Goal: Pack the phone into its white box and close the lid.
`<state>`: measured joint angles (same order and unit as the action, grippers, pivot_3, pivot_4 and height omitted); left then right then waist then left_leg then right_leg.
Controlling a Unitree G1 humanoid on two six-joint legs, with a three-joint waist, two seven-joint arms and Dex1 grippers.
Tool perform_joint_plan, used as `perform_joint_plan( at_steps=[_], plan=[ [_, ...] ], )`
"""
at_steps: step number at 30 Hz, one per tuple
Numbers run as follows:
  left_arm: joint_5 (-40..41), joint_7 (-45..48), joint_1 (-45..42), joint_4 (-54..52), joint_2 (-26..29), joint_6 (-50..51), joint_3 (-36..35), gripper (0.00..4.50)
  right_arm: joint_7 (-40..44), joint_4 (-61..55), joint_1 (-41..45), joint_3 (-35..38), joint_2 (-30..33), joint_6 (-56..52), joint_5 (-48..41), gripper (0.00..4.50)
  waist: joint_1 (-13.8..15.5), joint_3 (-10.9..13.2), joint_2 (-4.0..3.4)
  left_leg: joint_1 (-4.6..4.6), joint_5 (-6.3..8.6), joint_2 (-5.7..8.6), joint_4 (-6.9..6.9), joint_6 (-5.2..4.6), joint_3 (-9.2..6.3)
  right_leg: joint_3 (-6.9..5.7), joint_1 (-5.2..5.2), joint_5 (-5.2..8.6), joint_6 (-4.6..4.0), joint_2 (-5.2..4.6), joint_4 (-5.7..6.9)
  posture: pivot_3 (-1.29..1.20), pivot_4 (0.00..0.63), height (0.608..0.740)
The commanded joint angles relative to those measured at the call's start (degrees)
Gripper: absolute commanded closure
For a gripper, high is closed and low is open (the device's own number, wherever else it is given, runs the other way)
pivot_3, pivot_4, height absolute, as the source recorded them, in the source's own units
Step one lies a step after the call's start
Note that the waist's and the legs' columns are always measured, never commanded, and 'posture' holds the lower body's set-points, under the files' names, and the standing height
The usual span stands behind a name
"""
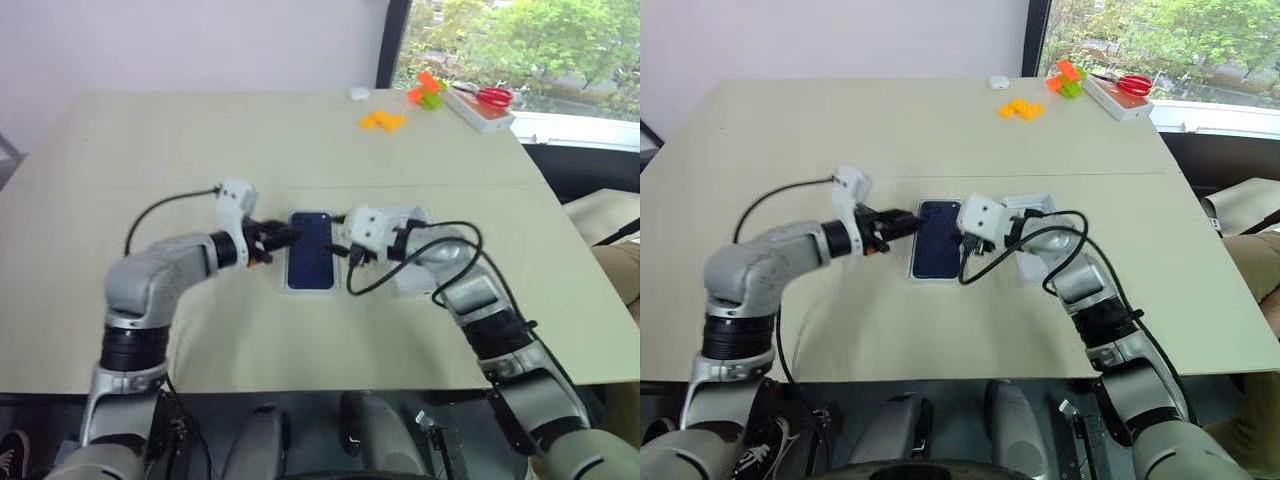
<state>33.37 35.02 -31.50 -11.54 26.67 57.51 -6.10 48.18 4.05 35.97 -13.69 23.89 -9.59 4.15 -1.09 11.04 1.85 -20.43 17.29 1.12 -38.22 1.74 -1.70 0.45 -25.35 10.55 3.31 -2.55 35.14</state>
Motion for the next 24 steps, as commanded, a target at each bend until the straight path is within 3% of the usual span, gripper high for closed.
perform_joint_plan(
  at_steps=[1,11,17,24],
  plan=[
    [1.8,6.7,1.6,-0.8,3.8,-3.6,-0.5,0.11,-0.8,-7.5,-1.1,1.8,0.6,-6.7,-1.8,0.01,-0.1,0.0,-0.01,0.00,0.00,0.00,0.01,0.00,0.01,0.00,-0.01,0.00,0.00,0.01,-0.01,0.00,0.150,0.740],
    [4.7,18.4,6.5,-0.4,11.3,-8.2,-1.7,0.02,-6.5,-17.2,-5.1,4.8,4.5,-27.5,-0.6,0.00,0.1,0.0,-0.02,-0.04,0.01,0.01,-0.02,-0.03,0.02,0.00,0.00,0.10,0.07,-0.02,-0.04,0.00,0.150,0.740],
    [2.1,25.9,10.1,0.6,16.4,-19.2,-2.7,0.02,-10.8,-20.5,-7.8,7.7,1.3,-42.5,-4.4,0.00,0.1,0.0,-0.02,-0.05,0.02,-0.02,-0.01,-0.04,0.02,0.00,-0.02,0.21,-0.10,0.01,-0.04,0.00,0.150,0.740],
    [3.6,29.7,12.0,0.4,19.0,-21.9,-3.7,0.02,-14.9,-22.2,-7.7,7.1,-0.3,-47.8,-5.6,0.00,0.1,0.0,-0.04,-0.07,0.05,-0.03,-0.02,-0.09,0.05,0.01,-0.03,0.34,0.12,0.01,-0.06,0.00,0.150,0.740]
  ],
)
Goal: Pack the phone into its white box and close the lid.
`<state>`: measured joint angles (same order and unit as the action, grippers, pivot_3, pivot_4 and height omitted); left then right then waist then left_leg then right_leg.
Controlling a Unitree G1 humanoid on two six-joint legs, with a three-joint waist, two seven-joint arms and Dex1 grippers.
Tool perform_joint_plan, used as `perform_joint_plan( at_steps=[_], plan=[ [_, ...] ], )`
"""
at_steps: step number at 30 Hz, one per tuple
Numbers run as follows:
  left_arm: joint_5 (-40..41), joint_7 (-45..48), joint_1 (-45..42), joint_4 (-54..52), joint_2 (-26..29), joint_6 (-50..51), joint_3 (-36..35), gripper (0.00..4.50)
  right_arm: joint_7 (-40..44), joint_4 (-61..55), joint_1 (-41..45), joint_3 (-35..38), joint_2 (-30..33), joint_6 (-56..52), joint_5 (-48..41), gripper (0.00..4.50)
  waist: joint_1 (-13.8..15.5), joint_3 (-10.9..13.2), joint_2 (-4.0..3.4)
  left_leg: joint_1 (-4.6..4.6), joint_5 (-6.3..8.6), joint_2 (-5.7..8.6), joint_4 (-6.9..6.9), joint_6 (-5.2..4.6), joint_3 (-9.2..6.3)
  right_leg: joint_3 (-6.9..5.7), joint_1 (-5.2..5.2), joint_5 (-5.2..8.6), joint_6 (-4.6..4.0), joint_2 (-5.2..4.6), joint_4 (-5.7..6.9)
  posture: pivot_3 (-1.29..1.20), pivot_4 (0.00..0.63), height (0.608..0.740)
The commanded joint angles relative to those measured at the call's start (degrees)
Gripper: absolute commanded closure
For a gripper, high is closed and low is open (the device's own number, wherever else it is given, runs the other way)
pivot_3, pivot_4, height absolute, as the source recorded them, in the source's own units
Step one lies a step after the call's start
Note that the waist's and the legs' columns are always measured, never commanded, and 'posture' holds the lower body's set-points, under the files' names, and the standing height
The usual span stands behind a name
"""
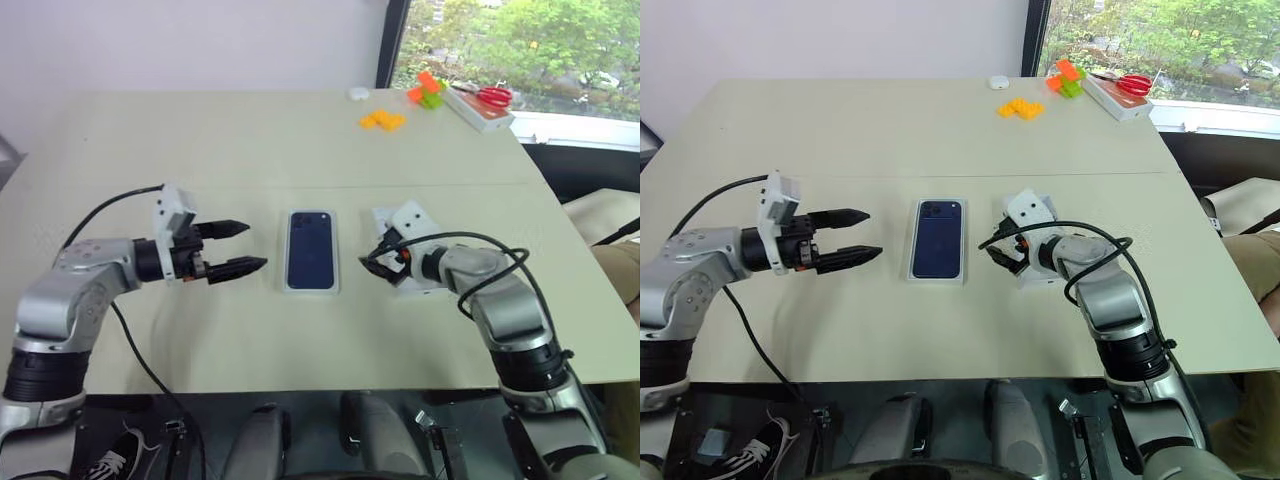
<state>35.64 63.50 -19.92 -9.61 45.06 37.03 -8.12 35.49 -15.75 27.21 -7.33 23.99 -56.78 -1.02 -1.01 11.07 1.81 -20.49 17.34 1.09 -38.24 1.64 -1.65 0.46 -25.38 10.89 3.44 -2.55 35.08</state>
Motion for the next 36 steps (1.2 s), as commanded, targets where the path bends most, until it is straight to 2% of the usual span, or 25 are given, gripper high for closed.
perform_joint_plan(
  at_steps=[1,4,12,15,22,25,30,33,36],
  plan=[
    [1.4,1.3,0.8,-2.1,0.6,-1.7,-1.7,0.02,-3.7,-1.8,0.9,1.0,-1.2,-0.9,-0.2,0.00,0.0,0.0,0.00,0.00,0.01,0.00,0.00,-0.01,0.00,0.00,0.00,0.01,0.01,0.00,0.00,0.00,0.150,0.740],
    [0.1,0.5,1.8,-3.7,-0.2,-4.4,-1.7,0.02,-7.2,-0.2,0.4,1.0,-1.9,-0.8,0.7,0.00,0.0,0.0,0.00,-0.02,0.04,-0.01,0.01,-0.06,0.01,0.01,-0.01,-0.09,0.06,-0.01,0.00,0.00,0.150,0.740],
    [0.5,1.1,3.1,-4.3,0.7,-5.4,-1.8,0.02,-10.6,-0.3,0.7,5.4,-5.8,-6.7,-3.8,0.00,-0.1,0.0,-0.01,-0.05,0.05,0.01,0.01,-0.09,0.01,0.01,-0.03,-0.14,0.05,-0.02,-0.02,0.00,0.150,0.740],
    [-0.3,0.8,3.6,-4.3,0.7,-6.4,-1.5,0.00,-11.4,0.0,0.3,5.3,-5.9,-6.9,-4.5,0.80,-0.1,0.0,-0.01,-0.05,0.06,0.00,0.01,-0.09,0.01,0.01,-0.03,-0.08,0.09,-0.02,-0.02,0.00,0.150,0.740],
    [0.6,-0.3,4.0,-5.2,0.4,-5.9,-1.4,0.00,-13.3,1.3,0.0,4.9,-5.8,-6.2,-5.2,4.39,-0.1,0.0,-0.01,-0.05,0.06,0.00,0.01,-0.10,0.01,0.01,-0.03,-0.05,0.17,-0.02,-0.02,0.00,0.150,0.740],
    [0.8,-0.5,4.0,-5.2,0.4,-5.5,-1.4,0.00,-13.8,1.4,0.4,5.9,-6.9,-7.2,-6.7,4.46,-0.1,0.0,-0.01,-0.04,0.06,0.00,0.01,-0.11,0.02,0.01,-0.03,-0.05,0.18,-0.01,-0.02,0.00,0.150,0.740],
    [1.4,-1.1,3.7,-4.4,0.2,-4.5,-1.9,0.00,-14.0,-0.7,7.6,13.3,-14.5,-13.5,-14.3,4.46,-0.7,0.0,-0.08,-0.03,0.06,-0.06,0.01,-0.11,0.02,0.03,-0.04,-0.09,0.20,0.05,0.00,0.00,0.150,0.740],
    [1.6,-1.1,3.6,-4.2,0.3,-4.4,-1.8,0.00,-15.5,-0.4,10.1,16.2,-16.4,-16.2,-16.1,4.46,-1.1,0.1,-0.09,-0.01,0.06,-0.07,0.01,-0.11,-0.01,0.02,-0.04,-0.13,0.16,0.06,0.03,0.00,0.150,0.740],
    [2.8,-1.7,3.1,-3.7,0.1,-2.9,-2.2,0.00,-16.6,1.1,16.8,22.6,-21.5,-20.0,-21.2,4.46,-1.1,0.1,-0.11,-0.07,0.07,-0.03,0.01,-0.13,-0.04,-0.02,-0.05,-0.15,0.12,0.00,0.00,0.00,0.150,0.740]
  ],
)
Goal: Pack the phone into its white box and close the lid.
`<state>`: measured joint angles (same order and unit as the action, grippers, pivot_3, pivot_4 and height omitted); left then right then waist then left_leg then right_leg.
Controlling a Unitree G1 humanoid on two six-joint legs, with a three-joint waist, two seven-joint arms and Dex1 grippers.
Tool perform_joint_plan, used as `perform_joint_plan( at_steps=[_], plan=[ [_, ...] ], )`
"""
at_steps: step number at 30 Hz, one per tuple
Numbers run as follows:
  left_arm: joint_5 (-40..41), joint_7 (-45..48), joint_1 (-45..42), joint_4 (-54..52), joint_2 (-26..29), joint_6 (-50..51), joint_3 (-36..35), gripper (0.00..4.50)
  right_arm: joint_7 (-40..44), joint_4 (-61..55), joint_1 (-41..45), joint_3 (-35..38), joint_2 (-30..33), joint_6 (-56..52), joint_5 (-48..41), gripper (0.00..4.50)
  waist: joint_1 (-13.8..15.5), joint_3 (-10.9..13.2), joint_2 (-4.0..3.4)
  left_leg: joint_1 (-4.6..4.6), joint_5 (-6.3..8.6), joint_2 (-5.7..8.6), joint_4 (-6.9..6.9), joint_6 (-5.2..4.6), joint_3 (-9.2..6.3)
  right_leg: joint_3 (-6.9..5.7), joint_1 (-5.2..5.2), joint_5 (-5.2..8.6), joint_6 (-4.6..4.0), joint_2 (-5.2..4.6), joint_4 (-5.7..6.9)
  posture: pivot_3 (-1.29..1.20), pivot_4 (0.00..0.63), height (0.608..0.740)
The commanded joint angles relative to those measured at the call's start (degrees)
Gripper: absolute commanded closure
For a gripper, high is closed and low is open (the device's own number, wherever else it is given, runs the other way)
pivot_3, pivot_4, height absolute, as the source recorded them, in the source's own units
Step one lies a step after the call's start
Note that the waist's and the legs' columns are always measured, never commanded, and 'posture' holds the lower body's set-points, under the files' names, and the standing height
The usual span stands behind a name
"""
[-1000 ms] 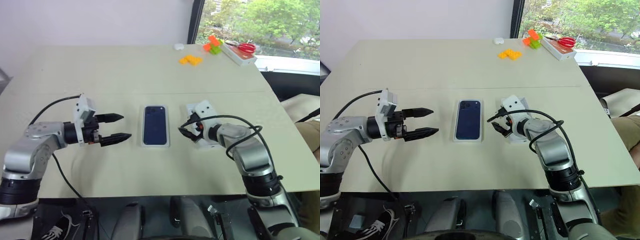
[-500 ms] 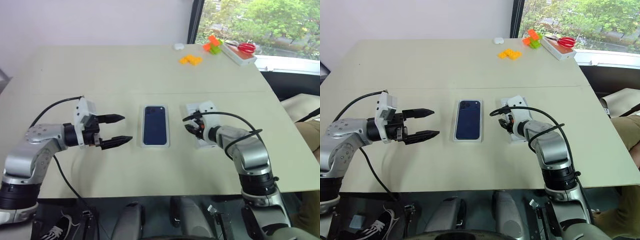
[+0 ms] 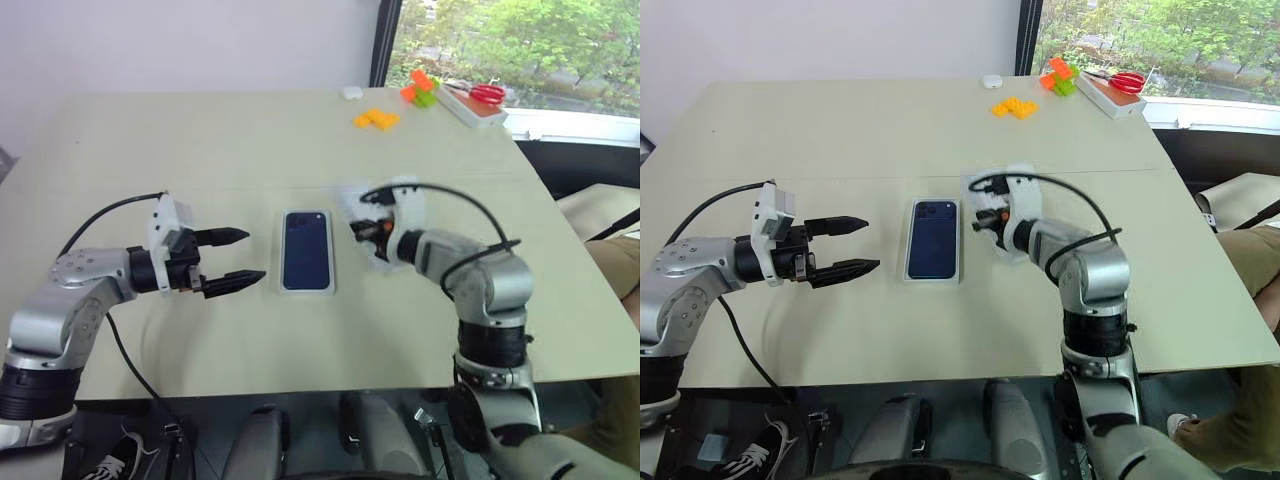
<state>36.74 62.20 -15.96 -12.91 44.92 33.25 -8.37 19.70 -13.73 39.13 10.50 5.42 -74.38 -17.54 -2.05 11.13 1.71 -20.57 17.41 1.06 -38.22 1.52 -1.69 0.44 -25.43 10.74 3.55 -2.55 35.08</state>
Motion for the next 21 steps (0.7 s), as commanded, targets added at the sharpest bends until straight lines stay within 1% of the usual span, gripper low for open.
perform_joint_plan(
  at_steps=[1,4,8,12,16,18,21],
  plan=[
    [2.4,-0.7,-1.0,-0.2,0.1,1.6,-2.2,0.00,-1.4,-0.5,7.5,9.2,-6.7,-5.4,-7.4,4.46,-0.3,0.0,-0.03,-0.01,0.01,0.01,0.00,-0.02,0.02,0.01,-0.01,0.00,0.00,-0.02,0.00,0.00,0.150,0.740],
    [3.1,-1.3,-1.3,0.0,-0.3,2.3,-2.4,0.00,-3.5,0.8,13.0,19.1,-15.1,-12.2,-12.1,4.46,-0.5,0.0,-0.05,-0.01,0.07,-0.01,0.02,-0.12,0.03,0.03,-0.06,-0.02,-0.01,-0.03,0.03,0.00,0.150,0.740],
    [3.0,-3.2,-1.3,-0.6,-1.3,1.5,-2.9,0.00,-5.9,2.5,16.6,26.3,-20.9,-16.2,-15.3,4.46,0.1,0.1,-0.09,-0.03,0.09,0.00,0.15,-0.14,-0.10,-0.09,-0.07,-0.01,-0.03,-0.10,0.01,0.00,0.150,0.740],
    [3.4,-4.4,-0.7,-1.0,-2.3,1.3,-3.5,0.00,-8.1,4.1,17.5,29.8,-23.7,-18.0,-18.3,4.46,-0.2,0.1,-0.11,-0.16,0.13,0.15,0.13,-0.20,-0.02,-0.06,-0.10,-0.02,-0.02,-0.28,-0.10,0.00,0.150,0.740],
    [4.3,-5.4,-0.3,-1.2,-4.0,0.8,-4.7,0.00,-12.2,5.9,17.3,33.8,-27.7,-18.1,-20.4,4.46,-0.5,0.1,-0.11,-0.29,0.15,0.11,0.14,-0.24,-0.02,-0.05,-0.24,-0.02,-0.02,-0.25,-0.08,0.00,0.150,0.740],
    [3.9,-5.7,-0.2,-1.5,-4.1,0.9,-4.8,0.00,-13.5,6.2,16.7,34.1,-28.5,-17.8,-21.3,4.46,-0.5,0.1,-0.11,-0.47,0.15,0.10,0.13,-0.23,-0.01,-0.03,-0.46,-0.03,-0.02,-0.23,0.01,0.00,0.150,0.740],
    [4.0,-6.0,0.0,-1.7,-4.1,0.8,-4.9,0.00,-14.7,6.3,16.0,33.8,-28.0,-17.3,-23.2,4.46,-0.5,0.1,-0.12,-0.82,0.12,0.09,0.09,-0.20,0.03,0.03,-0.96,-0.05,-0.04,-0.19,0.16,0.00,0.150,0.740]
  ],
)
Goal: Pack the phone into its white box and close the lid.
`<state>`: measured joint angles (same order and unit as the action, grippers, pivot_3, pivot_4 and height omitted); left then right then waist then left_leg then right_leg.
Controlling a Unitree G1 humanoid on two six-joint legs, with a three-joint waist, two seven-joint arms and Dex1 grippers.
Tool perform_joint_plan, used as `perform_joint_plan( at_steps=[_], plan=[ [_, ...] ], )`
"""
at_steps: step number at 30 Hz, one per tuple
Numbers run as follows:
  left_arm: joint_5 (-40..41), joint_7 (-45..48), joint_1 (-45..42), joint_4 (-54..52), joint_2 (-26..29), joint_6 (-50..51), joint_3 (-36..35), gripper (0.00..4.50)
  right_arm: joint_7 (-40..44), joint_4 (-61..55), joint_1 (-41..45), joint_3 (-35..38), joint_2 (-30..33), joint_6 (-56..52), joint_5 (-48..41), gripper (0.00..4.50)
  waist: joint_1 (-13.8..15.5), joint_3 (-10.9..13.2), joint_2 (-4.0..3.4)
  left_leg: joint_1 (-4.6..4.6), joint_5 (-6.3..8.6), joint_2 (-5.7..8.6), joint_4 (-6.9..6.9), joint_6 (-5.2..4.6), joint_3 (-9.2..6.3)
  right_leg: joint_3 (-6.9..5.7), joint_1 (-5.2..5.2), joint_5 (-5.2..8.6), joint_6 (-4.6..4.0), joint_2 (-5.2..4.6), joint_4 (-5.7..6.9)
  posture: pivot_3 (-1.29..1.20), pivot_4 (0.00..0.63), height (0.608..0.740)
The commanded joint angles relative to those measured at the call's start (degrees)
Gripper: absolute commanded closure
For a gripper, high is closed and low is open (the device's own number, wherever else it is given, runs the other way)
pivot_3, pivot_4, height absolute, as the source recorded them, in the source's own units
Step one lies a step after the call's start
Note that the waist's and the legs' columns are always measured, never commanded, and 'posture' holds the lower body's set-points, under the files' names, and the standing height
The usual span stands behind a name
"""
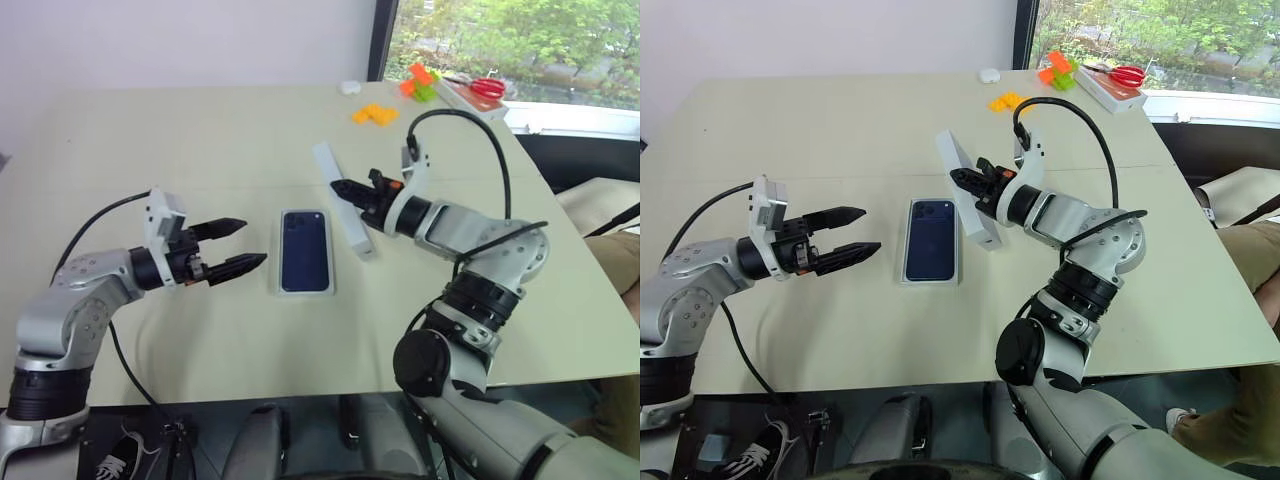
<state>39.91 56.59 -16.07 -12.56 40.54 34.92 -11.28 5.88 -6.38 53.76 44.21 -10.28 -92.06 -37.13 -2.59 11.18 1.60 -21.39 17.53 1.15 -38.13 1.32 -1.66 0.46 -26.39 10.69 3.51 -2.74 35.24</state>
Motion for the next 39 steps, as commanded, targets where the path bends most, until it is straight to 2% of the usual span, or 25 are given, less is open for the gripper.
perform_joint_plan(
  at_steps=[1,9,17,20,33,39],
  plan=[
    [1.2,-0.5,0.0,-1.9,0.3,-0.6,-2.1,0.00,-1.3,-0.9,1.3,0.4,-11.9,0.7,-4.3,4.46,0.0,0.0,-0.01,-0.02,0.00,-0.02,0.00,0.00,0.00,0.01,-0.03,0.00,0.00,0.03,0.01,0.00,0.150,0.740],
    [1.7,-0.9,-0.7,-0.9,-0.2,-0.5,-1.9,0.00,-7.5,1.0,1.5,3.6,-13.3,4.6,-13.8,4.46,0.1,0.0,0.00,-0.03,0.00,0.00,0.00,-0.01,0.06,0.03,0.00,0.00,0.00,0.01,-0.05,0.00,0.150,0.740],
    [2.8,-1.2,-0.8,-1.1,-0.3,0.8,-2.1,0.00,-15.3,5.3,-3.0,1.1,-13.3,10.1,-24.8,4.46,-0.1,0.0,-0.01,-0.02,0.00,-0.04,0.00,-0.01,0.08,0.05,-0.01,0.00,0.00,0.07,-0.04,0.00,0.150,0.740],
    [2.8,-1.3,-0.3,-1.2,-0.2,0.6,-2.1,0.00,-18.1,6.1,-4.3,-0.3,-13.9,14.2,-31.6,4.46,0.0,0.0,-0.01,-0.02,0.00,-0.05,0.00,-0.01,0.07,0.05,-0.01,0.00,0.00,0.07,-0.03,0.00,0.150,0.740],
    [3.2,-1.6,-0.1,-1.3,-0.4,1.1,-1.8,0.00,-28.9,7.6,-13.9,-17.2,-10.3,24.8,-49.4,4.46,0.0,0.0,0.00,-0.03,0.01,-0.06,-0.02,-0.02,0.09,0.06,-0.01,0.00,0.01,0.07,-0.04,0.00,0.150,0.740],
    [2.9,-1.8,0.3,-1.7,-0.9,0.7,-1.5,0.00,-28.7,9.2,-15.7,-23.7,-9.7,31.1,-51.2,4.46,-0.1,0.0,0.00,-0.04,0.01,-0.06,-0.02,-0.02,0.09,0.06,-0.01,0.00,0.01,0.07,-0.05,0.00,0.150,0.740]
  ],
)
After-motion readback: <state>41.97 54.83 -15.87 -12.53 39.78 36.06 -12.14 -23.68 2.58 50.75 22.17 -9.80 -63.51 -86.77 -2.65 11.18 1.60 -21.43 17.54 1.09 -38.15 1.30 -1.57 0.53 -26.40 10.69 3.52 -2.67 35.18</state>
